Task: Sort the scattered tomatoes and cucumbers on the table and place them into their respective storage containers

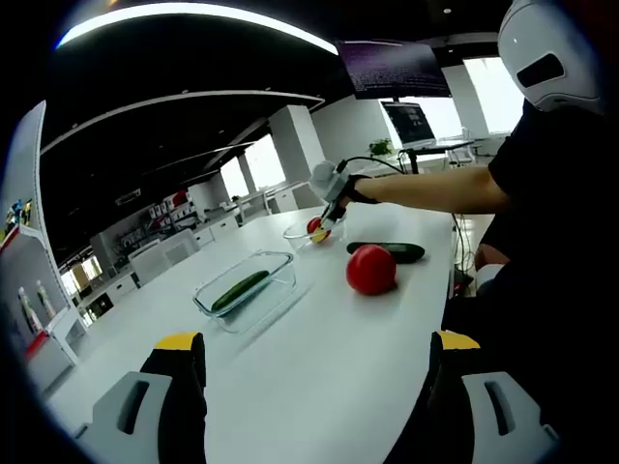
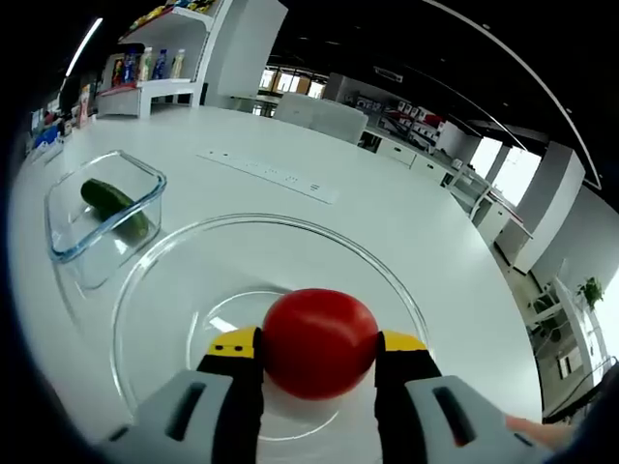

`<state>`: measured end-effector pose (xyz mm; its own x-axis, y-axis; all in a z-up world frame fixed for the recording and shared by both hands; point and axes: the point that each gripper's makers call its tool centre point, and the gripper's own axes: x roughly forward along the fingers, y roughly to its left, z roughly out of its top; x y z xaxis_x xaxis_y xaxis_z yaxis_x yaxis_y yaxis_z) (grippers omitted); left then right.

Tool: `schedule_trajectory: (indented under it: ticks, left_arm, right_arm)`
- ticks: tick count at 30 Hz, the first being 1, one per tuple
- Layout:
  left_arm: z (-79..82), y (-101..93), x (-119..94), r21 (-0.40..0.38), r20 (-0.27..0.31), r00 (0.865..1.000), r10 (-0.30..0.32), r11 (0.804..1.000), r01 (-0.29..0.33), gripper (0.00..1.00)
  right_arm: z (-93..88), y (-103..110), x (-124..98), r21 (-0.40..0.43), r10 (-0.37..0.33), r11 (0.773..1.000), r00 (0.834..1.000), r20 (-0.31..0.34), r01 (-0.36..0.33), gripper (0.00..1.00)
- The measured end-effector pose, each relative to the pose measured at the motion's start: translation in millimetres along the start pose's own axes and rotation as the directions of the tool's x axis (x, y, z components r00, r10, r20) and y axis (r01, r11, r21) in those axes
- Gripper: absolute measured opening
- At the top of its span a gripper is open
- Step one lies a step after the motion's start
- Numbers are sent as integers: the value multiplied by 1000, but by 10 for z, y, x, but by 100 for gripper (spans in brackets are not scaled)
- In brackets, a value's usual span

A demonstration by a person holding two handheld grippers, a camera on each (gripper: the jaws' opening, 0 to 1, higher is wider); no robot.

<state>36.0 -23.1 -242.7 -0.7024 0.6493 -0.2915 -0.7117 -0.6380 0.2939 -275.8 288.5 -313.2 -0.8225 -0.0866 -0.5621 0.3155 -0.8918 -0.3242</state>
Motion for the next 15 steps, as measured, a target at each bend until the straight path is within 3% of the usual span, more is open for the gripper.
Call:
schedule_trajectory:
  ticks: [15]
  left_arm:
    - [88,-128,-31,-16,43,998,-42,999,42,95]
  right_arm:
    - [-1,41,-24,-4,20,1000,1000,11,-20,44]
